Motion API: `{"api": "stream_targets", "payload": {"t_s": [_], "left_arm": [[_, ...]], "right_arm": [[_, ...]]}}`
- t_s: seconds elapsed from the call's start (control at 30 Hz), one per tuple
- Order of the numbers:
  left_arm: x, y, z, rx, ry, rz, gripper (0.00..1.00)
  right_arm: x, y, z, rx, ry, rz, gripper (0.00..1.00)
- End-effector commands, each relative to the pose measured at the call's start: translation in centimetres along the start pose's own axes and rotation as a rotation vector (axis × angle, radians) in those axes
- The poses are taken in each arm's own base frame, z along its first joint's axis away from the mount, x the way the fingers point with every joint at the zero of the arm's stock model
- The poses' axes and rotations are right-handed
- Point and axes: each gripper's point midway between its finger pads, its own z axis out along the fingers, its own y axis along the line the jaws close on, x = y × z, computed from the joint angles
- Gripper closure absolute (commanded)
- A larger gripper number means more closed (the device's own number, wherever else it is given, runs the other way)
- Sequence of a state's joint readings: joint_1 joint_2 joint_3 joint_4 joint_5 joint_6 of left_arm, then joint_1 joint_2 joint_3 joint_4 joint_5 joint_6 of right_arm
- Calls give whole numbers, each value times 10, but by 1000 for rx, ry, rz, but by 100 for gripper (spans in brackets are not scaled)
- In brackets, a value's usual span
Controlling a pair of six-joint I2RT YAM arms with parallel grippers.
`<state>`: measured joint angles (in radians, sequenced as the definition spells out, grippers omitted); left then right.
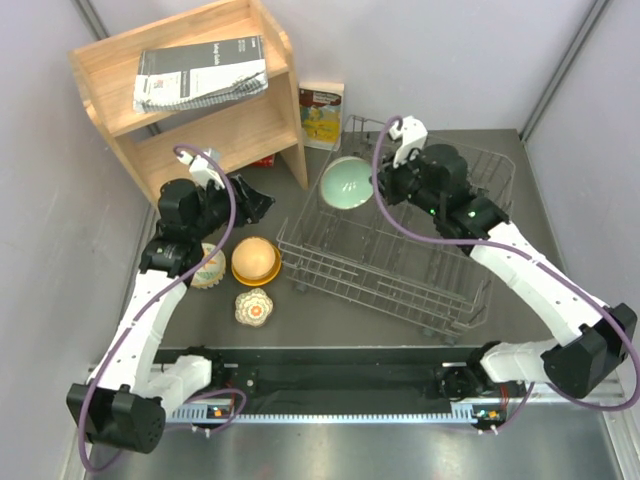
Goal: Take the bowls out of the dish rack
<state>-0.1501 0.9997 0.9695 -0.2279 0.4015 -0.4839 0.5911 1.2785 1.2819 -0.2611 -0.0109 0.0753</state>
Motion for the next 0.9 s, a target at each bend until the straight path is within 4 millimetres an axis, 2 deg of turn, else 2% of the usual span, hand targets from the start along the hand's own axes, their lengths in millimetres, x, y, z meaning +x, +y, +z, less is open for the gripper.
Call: {"api": "stream_targets", "payload": {"t_s": [0.0, 0.27, 0.3, 0.33, 0.4, 0.43, 0.47, 0.67, 0.7, 0.8, 0.87], "left_arm": [[-15, -25, -10, 86, -53, 70, 31], [-14, -44, -26, 131, -62, 89, 31], [-12, -46, -26, 139, -55, 90, 31], [-10, -47, -25, 143, -46, 89, 31], [-5, -47, -24, 141, -36, 91, 32], [-3, -48, -23, 143, -30, 94, 32], [0, -47, -22, 138, -22, 93, 32], [11, -43, -15, 128, 7, 101, 32], [12, -42, -13, 121, 9, 106, 32], [16, -39, -9, 114, 16, 112, 32], [19, -37, -3, 111, 30, 112, 32]], "right_arm": [[-23, 37, 3, -84, -83, 54, 100], [-18, 74, 28, -161, -30, 60, 100], [-12, 80, 33, -171, -12, 61, 100], [-16, 84, 35, -180, -15, 61, 100], [-9, 93, 42, -198, 11, 57, 100], [-14, 98, 43, -208, 6, 55, 100], [-8, 103, 47, -214, 23, 49, 100], [-16, 112, 58, -230, 26, 35, 100], [-27, 113, 56, -235, 5, 34, 100], [-34, 120, 57, -248, -1, 22, 100], [-31, 121, 61, -246, 12, 15, 100]]}}
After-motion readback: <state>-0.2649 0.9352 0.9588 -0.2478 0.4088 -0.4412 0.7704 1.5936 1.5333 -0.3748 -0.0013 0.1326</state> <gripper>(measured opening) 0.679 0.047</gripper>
